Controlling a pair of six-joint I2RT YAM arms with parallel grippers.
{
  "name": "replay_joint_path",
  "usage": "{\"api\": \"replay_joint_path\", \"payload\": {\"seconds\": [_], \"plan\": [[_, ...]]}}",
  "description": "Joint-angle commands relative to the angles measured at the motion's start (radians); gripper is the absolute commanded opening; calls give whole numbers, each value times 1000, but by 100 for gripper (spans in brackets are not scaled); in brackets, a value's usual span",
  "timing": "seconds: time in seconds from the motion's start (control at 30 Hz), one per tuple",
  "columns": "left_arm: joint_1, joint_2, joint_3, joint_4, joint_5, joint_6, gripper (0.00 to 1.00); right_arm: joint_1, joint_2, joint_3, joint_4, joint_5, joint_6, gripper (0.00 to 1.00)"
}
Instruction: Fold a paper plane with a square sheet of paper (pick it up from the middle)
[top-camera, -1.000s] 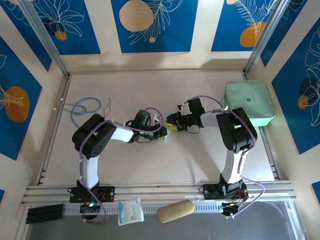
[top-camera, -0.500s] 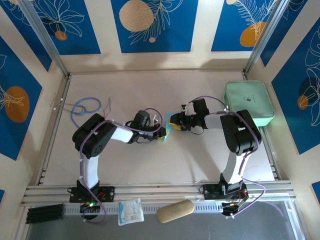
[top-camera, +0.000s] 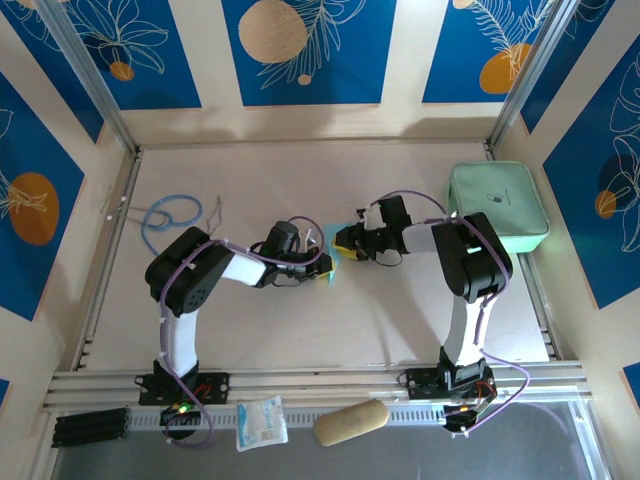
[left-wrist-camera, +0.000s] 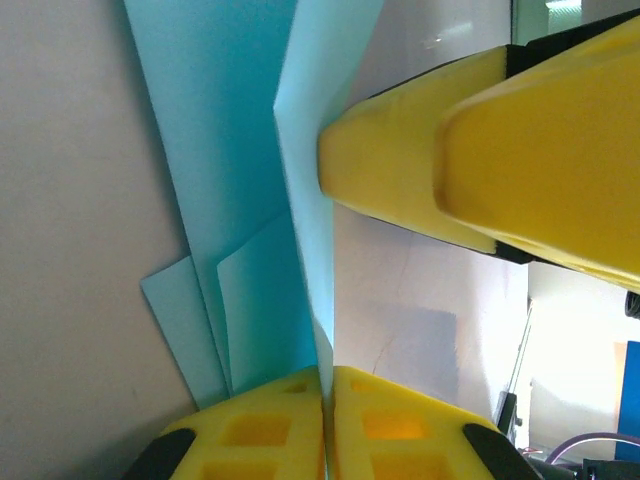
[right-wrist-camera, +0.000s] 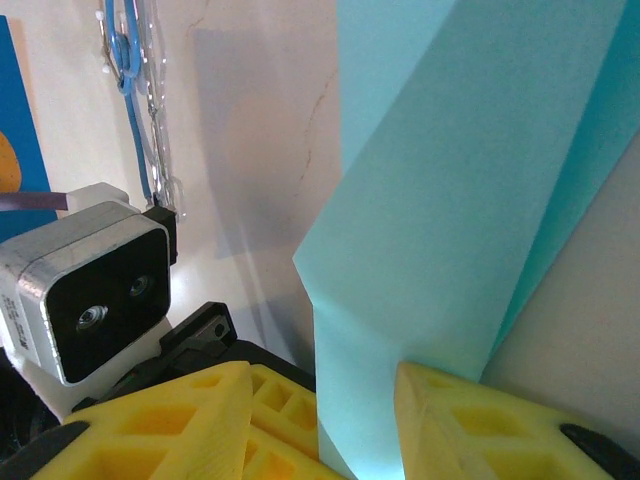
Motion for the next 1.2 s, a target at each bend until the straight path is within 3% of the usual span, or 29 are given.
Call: {"api": "replay_joint_path", "payload": {"seconds": [0.0, 0.53, 0.7, 0.9, 1.17], "plan": [[15, 70, -36, -121, -72, 7, 11, 8, 18, 22, -26, -26, -24, 42], [18, 80, -40, -127, -76, 13, 16, 28, 33, 62, -68, -38, -56, 42], [24, 77, -49, -121, -79, 14, 12, 27, 13, 48, -63, -34, -52, 40], [34, 74, -73, -81, -66, 15, 7, 6, -94, 3, -76, 86, -74, 42], [44, 77, -91, -24, -51, 12, 6, 14, -68, 126, -334, 288, -220, 47]]}}
